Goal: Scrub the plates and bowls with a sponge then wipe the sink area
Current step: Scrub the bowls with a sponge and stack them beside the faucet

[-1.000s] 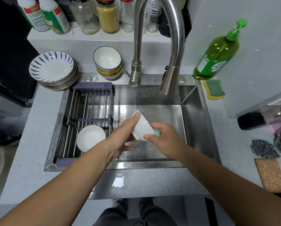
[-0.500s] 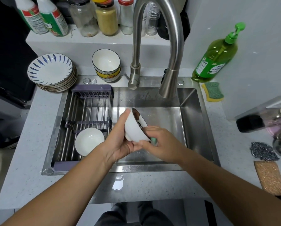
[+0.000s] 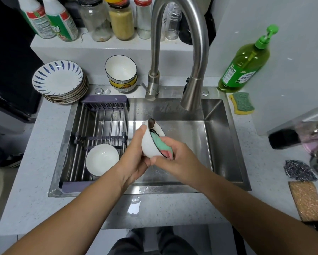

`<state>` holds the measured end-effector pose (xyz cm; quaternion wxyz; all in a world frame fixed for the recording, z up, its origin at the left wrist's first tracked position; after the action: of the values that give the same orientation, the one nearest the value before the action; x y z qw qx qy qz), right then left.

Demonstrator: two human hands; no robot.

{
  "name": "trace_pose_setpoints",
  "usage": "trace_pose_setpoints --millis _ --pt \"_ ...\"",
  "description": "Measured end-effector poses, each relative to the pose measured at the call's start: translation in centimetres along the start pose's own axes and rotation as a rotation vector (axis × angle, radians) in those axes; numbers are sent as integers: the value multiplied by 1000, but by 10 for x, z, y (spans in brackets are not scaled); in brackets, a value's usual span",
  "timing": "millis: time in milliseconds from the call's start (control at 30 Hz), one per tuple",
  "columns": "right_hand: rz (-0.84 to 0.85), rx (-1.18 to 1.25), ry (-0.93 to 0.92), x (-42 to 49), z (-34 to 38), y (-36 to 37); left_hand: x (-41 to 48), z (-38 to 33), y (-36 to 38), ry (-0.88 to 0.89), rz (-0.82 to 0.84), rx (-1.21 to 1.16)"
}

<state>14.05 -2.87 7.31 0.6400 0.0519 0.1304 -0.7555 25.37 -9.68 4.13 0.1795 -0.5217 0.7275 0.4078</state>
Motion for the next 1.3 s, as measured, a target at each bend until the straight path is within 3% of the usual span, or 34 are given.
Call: trace_pose_setpoints --millis 133,200,400,500,667,767,1000,1133,1300 --pt "64 -560 -342 -1 -1 -13 2 -3 1 -144 -2 -49" --pt "71 -720 -417 4 -4 -23 3 0 1 -239 61 -22" --pt "3 -401 -128 -4 -11 -15 4 10 -7 -355 121 79" --pt "12 -232 5 -3 -11 -17 0 12 -8 -240 107 41" --pt "-48 -148 24 4 -6 -17 -5 9 -7 3 -11 77" --pt "-53 -189 4 0 -10 -9 -8 6 -4 -50 -1 120" --pt "102 -640 -252 -3 -24 -17 1 10 -19 -314 47 99" --pt "23 -480 -152 1 -19 -22 1 7 -16 -314 117 180" --pt "-39 -277 -62 7 -13 -18 0 10 -6 -48 -8 129"
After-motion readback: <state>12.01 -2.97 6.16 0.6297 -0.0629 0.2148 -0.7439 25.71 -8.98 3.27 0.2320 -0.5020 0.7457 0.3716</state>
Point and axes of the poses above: each hand's wrist, its own x-axis towards the middle knuckle, its own y-axis out of the palm, z = x × y, the point moved 3 cm from there along x, towards the middle knuckle, and after that the axes turned 9 degrees about -z, right-handed, at the moved point
